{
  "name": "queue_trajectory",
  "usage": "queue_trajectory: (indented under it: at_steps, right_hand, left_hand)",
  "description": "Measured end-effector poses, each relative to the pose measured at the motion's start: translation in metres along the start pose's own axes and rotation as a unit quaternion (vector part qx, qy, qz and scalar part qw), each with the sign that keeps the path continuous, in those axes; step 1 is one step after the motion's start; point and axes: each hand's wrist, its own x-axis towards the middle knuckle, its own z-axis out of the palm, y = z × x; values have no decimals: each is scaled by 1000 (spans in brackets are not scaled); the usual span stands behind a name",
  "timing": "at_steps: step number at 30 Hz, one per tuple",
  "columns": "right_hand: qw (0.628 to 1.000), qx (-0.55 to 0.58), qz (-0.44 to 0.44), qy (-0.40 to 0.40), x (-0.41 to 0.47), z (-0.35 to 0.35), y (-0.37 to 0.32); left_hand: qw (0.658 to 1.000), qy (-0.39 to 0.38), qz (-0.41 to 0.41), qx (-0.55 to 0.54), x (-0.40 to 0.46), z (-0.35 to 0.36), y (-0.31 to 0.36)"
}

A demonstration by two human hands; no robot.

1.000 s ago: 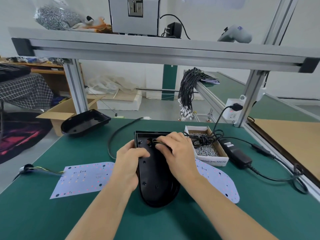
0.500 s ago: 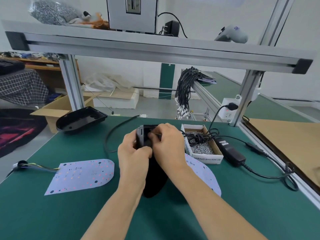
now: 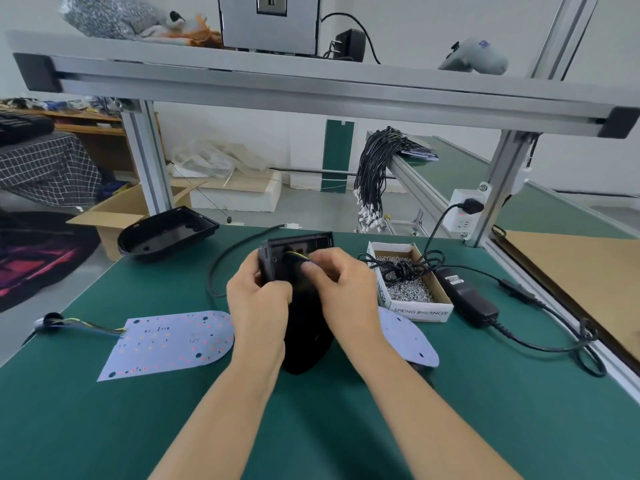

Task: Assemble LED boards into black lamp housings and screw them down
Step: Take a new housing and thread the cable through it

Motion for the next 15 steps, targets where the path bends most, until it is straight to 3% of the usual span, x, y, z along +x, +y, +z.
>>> queue_trajectory:
  at_steps: [4,10,15]
  right_hand:
    - [999,8,-19,26,4,7,-1]
    - [994,-39,-88,58,4,14,-3]
    - [994,-35,-68,83,5,18,-8]
  left_hand:
    - [1000,4,-23,-2,5,-4,-2]
    - [1000,-21,8,10,0,-2,0]
    - [998,-55,36,8,0,4,0]
